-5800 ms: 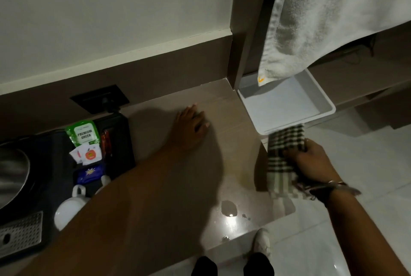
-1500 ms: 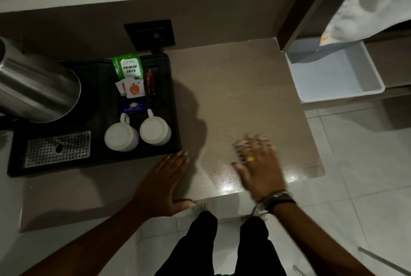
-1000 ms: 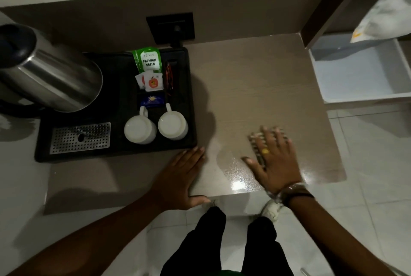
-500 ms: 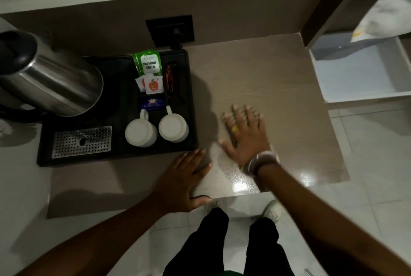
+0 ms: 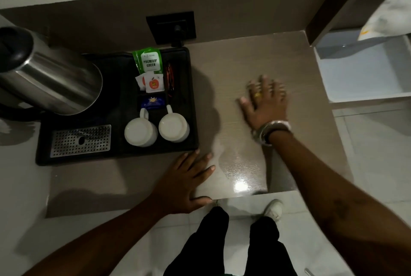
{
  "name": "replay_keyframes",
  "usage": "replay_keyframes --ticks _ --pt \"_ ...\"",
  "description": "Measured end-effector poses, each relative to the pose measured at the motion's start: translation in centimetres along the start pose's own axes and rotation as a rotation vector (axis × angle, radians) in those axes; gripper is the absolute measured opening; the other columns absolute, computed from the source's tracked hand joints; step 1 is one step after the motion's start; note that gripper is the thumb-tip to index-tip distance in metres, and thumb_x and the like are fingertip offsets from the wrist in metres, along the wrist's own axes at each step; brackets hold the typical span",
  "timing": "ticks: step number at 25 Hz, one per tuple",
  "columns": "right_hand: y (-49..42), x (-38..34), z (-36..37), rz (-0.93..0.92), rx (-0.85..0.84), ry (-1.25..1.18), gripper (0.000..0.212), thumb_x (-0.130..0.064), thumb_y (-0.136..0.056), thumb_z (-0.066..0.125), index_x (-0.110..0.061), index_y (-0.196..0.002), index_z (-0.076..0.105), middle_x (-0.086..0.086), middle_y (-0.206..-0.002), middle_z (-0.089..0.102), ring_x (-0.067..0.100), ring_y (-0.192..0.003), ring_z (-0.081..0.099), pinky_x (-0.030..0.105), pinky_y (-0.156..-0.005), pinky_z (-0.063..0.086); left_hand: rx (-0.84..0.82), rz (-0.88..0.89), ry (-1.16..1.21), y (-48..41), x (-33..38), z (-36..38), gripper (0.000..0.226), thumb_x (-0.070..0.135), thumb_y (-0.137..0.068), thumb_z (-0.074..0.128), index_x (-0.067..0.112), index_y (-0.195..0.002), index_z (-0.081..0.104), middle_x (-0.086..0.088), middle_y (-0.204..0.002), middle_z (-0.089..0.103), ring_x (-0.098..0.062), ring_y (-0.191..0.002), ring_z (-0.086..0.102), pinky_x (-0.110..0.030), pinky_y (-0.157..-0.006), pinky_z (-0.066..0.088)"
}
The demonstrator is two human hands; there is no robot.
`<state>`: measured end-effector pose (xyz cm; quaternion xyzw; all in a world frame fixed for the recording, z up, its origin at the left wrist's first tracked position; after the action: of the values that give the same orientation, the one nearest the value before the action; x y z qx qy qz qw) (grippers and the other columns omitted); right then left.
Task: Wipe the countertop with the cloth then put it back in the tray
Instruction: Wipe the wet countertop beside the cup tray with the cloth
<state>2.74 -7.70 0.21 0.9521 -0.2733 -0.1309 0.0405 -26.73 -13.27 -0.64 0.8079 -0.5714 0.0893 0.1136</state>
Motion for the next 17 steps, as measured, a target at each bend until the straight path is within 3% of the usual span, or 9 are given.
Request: replay_keyframes --ticks 3,5,7,9,11,14,17 --pt "9.2 -3.2 2.8 -0.281 -0.1 0.116 0.066 -0.068 -0.1 0.023 -0.039 -0.158 0.024 -0.004 -0.171 0.013 0.032 -0.157 0.009 0.064 -0.122 0.015 0.021 0.011 0.005 0.0 0.0 -0.1 0.08 0.074 -0.094 0.046 0.021 -0.154 0.043 -0.007 -0.169 0.022 -0.037 -0.154 0.023 -0.049 -0.125 0.014" --pt "12.2 -0.1 2.7 -0.293 -0.106 0.122 0.062 -0.066 -0.099 0.028 -0.042 -0.156 0.029 -0.005 -0.17 0.017 0.031 -0.156 0.017 0.06 -0.122 0.019 0.026 -0.002 0.014 0.2 -0.2 0.0 0.081 0.075 -0.093 0.047 0.022 -0.154 0.043 -0.007 -0.168 0.024 -0.037 -0.154 0.023 -0.05 -0.124 0.016" --pt "10.2 6.1 0.3 -0.09 -0.065 0.108 0.062 -0.066 -0.098 0.027 -0.041 -0.154 0.033 0.0 -0.17 0.019 0.032 -0.155 0.019 0.059 -0.122 0.019 0.006 -0.017 0.03 0.5 -0.4 0.4 0.082 0.075 -0.092 0.051 0.023 -0.154 0.043 -0.007 -0.168 0.025 -0.036 -0.155 0.022 -0.052 -0.124 0.018" --pt "5.2 11.5 -2.7 0.193 0.003 0.069 0.075 -0.074 -0.095 0.015 -0.034 -0.157 0.029 0.004 -0.171 0.014 0.034 -0.156 0.012 0.06 -0.123 0.016 -0.009 -0.027 0.041 0.6 -0.4 0.6 0.083 0.075 -0.091 0.054 0.024 -0.155 0.042 -0.007 -0.169 0.024 -0.035 -0.156 0.019 -0.052 -0.124 0.018" --pt "-0.9 11.6 -3.9 0.317 0.031 -0.054 0.09 -0.082 -0.089 0.009 -0.03 -0.16 0.023 0.006 -0.172 0.007 0.036 -0.157 0.005 0.06 -0.124 0.009 -0.016 -0.046 0.056 0.6 -0.6 0.8 0.083 0.075 -0.091 0.053 0.024 -0.156 0.041 -0.006 -0.169 0.022 -0.034 -0.156 0.016 -0.05 -0.126 0.014" --pt "-5.0 1.5 -1.5 0.075 -0.009 -0.007 0.078 -0.073 -0.095 0.025 -0.031 -0.16 0.024 0.008 -0.171 0.009 0.037 -0.157 0.005 0.058 -0.125 0.003 -0.017 -0.031 0.05 0.4 -0.6 0.9 0.083 0.075 -0.093 0.05 0.023 -0.156 0.04 -0.007 -0.17 0.02 -0.035 -0.157 0.015 -0.05 -0.126 0.011" --pt "2.5 -6.8 1.9 -0.261 -0.075 0.108 0.071 -0.066 -0.099 0.028 -0.032 -0.16 0.023 0.003 -0.171 0.01 0.034 -0.158 0.005 0.056 -0.126 0.004 -0.019 -0.014 0.056 0.1 -0.5 0.4 0.081 0.073 -0.093 0.051 0.024 -0.156 0.04 -0.006 -0.17 0.021 -0.033 -0.157 0.015 -0.048 -0.126 0.012"
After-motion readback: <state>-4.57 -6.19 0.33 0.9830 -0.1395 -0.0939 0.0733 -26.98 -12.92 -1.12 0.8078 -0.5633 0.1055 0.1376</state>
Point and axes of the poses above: each hand's wrist, its own y-axis away from the middle knuckle, its own z-axis out of the palm, x = y × z, the point moved 8 cm from there along -y, towards the middle knuckle
